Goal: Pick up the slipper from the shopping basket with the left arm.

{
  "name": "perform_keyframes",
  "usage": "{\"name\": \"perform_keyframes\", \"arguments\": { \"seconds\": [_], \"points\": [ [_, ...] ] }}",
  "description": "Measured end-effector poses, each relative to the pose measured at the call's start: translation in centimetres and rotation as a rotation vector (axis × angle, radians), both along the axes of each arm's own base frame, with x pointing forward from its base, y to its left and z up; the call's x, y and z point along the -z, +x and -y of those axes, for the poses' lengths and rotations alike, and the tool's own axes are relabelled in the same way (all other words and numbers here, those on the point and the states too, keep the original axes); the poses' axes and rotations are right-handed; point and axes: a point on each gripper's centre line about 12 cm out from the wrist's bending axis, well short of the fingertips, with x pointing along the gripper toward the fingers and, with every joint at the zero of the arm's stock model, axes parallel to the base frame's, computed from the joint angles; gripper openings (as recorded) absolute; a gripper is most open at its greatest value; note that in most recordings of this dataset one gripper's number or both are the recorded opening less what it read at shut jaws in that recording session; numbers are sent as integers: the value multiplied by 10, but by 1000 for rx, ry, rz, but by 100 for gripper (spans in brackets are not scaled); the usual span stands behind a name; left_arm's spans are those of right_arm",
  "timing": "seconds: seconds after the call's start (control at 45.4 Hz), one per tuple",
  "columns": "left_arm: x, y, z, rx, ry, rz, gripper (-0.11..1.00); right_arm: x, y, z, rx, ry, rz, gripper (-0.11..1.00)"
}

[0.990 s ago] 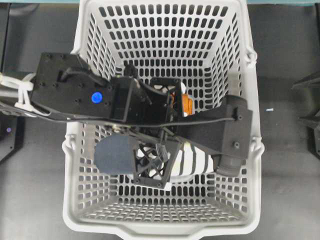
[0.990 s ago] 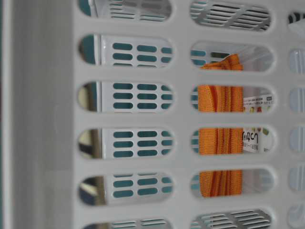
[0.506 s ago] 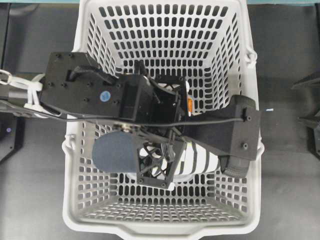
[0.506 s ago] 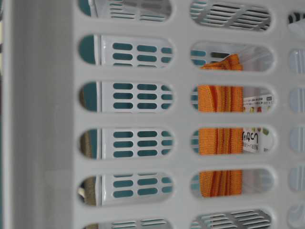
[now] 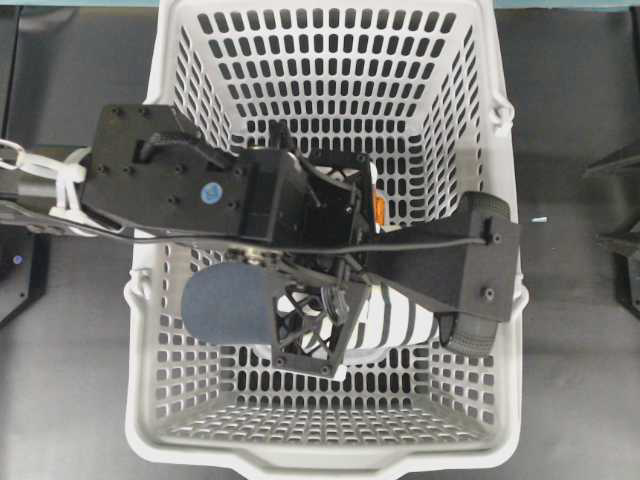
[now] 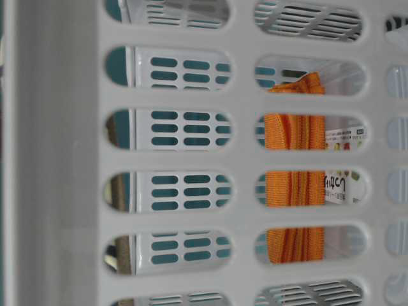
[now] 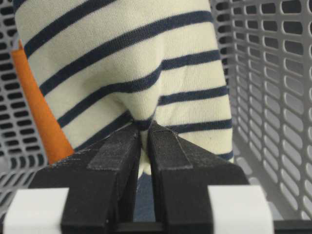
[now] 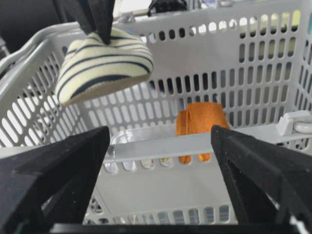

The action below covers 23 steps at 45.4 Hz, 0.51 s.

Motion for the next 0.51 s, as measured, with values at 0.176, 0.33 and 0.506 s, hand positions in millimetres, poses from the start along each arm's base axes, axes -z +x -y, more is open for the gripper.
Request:
{"name": "perform_keyframes", "arguments": {
  "seconds": [0.176, 0.33, 0.506],
  "points": [
    [-1, -1, -1, 1, 1, -1, 5, 0, 0, 0, 0, 2, 2, 80],
    [0, -1, 0, 3, 0, -5, 5, 1, 0, 0, 0, 2, -2, 80],
    [0, -1, -1, 1, 2, -5, 5, 0, 0, 0, 0, 2, 5, 80]
  ]
}}
